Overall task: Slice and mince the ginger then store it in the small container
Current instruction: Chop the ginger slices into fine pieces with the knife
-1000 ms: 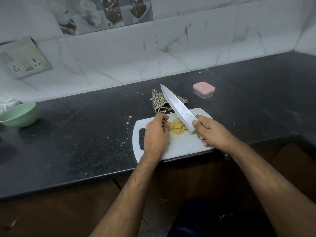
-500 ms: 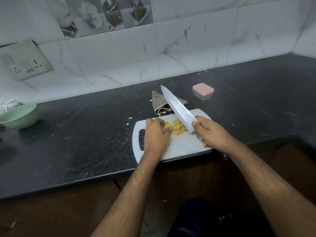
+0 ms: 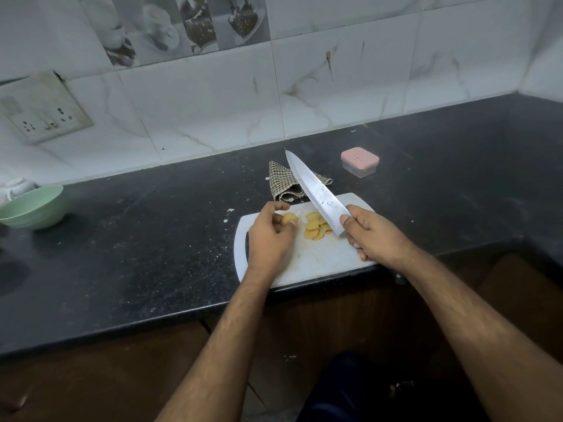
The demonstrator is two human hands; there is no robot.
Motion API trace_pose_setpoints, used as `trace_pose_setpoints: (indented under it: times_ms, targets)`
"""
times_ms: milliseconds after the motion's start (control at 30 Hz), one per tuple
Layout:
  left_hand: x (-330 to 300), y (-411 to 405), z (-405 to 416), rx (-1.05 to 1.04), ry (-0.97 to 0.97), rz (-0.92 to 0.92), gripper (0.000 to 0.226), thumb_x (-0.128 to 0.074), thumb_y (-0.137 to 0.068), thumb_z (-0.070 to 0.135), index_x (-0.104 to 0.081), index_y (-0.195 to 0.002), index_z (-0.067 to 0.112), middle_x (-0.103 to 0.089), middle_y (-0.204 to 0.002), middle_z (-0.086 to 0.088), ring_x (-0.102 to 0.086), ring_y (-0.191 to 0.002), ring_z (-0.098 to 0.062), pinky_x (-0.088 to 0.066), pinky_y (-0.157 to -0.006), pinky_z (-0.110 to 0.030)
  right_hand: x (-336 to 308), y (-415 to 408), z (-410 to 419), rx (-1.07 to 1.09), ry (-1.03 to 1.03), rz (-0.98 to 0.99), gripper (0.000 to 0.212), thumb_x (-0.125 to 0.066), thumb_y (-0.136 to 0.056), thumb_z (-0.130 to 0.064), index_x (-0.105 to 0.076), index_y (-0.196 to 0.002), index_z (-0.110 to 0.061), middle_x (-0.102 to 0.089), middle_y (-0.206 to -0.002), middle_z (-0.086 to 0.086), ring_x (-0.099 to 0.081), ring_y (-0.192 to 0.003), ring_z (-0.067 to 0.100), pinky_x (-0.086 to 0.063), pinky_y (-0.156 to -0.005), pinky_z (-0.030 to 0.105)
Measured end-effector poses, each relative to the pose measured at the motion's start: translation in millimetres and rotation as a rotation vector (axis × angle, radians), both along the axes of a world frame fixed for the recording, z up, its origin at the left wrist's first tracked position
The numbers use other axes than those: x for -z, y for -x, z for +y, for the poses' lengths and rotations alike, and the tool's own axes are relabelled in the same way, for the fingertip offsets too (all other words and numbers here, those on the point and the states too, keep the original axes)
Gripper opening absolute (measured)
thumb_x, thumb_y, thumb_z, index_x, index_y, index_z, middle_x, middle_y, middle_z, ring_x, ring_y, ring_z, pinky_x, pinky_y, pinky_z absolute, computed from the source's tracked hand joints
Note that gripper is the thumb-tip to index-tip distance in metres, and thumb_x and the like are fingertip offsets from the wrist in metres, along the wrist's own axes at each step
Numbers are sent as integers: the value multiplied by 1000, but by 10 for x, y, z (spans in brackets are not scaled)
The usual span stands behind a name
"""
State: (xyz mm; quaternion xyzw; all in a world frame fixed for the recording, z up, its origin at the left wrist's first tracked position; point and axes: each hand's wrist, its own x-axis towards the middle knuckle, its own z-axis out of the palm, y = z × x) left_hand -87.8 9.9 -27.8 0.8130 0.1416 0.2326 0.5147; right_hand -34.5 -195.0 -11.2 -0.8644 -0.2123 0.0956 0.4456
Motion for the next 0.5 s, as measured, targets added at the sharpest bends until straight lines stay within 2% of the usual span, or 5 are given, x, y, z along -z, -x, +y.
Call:
trace_pose_setpoints:
  times_ms: [133, 233, 300, 400, 500]
  targets:
    - [-40, 147, 123, 23, 118, -53, 16, -77, -89, 19, -72, -101, 28, -72, -92, -16, -69, -78, -27, -59, -74, -40, -6, -22, -25, 12, -6, 27, 20, -39, -105, -44, -55, -115, -37, -60, -73, -3, -56, -59, 10, -53, -63, 29]
    - [-26, 253, 179, 11, -20, 18, 16, -84, -83, 25, -73, -94, 30, -67, -76, 4, -61, -69, -9, -57, -78, -41, -57, -33, -25, 13, -13, 36, 18, -40, -106, -43, -53, -116, -38, -58, -73, -2, -54, -59, 12, -52, -60, 27]
    - [0, 306, 167, -11, -147, 124, 18, -87, -77, 34, -71, -86, 34, -65, -71, 15, -62, -71, -4, -52, -92, -42, -80, -21, -12, -3, 10, 18, 18, -39, -106, -42, -56, -108, -37, -57, -71, -2, -54, -57, 12, -51, -58, 27]
    - [21, 351, 131, -8, -264, 176, 24, -87, -74, 46, -65, -80, 40, -65, -65, 19, -67, -83, -10, -47, -99, -49, -76, 24, 21, -22, 47, -30, 26, -38, -106, -43, -51, -84, -36, -57, -69, -3, -56, -54, 12, -52, -64, 37]
    - [70, 341, 136, -38, -306, 179, 26, -85, -74, 50, -63, -81, 38, -64, -61, 20, -67, -86, -15, -48, -97, -50, -78, 35, 28, -22, 92, -64, 29, -37, -105, -44, -48, -79, -36, -59, -70, -2, -58, -53, 13, -54, -67, 41]
